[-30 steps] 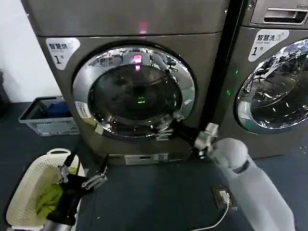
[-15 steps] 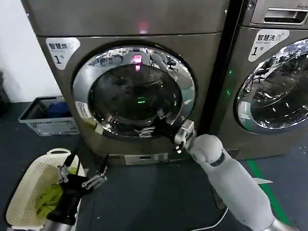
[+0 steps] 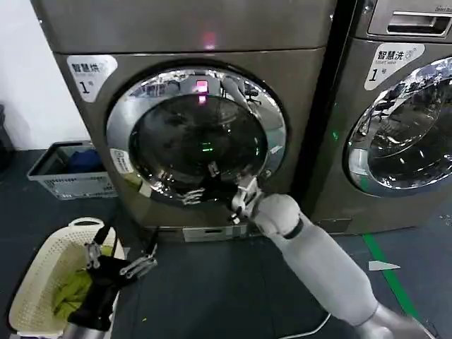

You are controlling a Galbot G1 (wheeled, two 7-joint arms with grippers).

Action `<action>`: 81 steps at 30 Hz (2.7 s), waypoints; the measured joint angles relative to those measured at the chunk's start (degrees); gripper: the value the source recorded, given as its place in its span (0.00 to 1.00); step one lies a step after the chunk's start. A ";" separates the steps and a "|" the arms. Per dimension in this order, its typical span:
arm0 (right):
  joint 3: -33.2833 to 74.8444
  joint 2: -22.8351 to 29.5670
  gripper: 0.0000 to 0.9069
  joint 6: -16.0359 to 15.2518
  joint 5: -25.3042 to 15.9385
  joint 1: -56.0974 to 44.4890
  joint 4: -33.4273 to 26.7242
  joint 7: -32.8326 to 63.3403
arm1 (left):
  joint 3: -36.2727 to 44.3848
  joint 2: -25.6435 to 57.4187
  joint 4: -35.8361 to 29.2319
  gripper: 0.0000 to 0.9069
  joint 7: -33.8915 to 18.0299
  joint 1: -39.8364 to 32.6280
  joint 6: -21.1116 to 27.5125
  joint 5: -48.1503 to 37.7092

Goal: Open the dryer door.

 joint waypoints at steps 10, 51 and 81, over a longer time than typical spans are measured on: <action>-3.28 4.36 1.00 0.39 -0.09 4.15 -5.13 0.34 | 0.01 0.20 -0.06 1.00 0.05 -0.23 0.14 -0.17; -8.82 16.60 1.00 0.89 -3.01 11.23 -20.42 0.84 | 0.42 -0.03 0.27 1.00 -0.12 -0.32 -0.06 -0.03; -9.69 18.72 1.00 -1.76 0.80 12.26 -20.89 -3.98 | -0.08 -0.15 0.08 1.00 -0.34 -0.12 -0.05 -0.09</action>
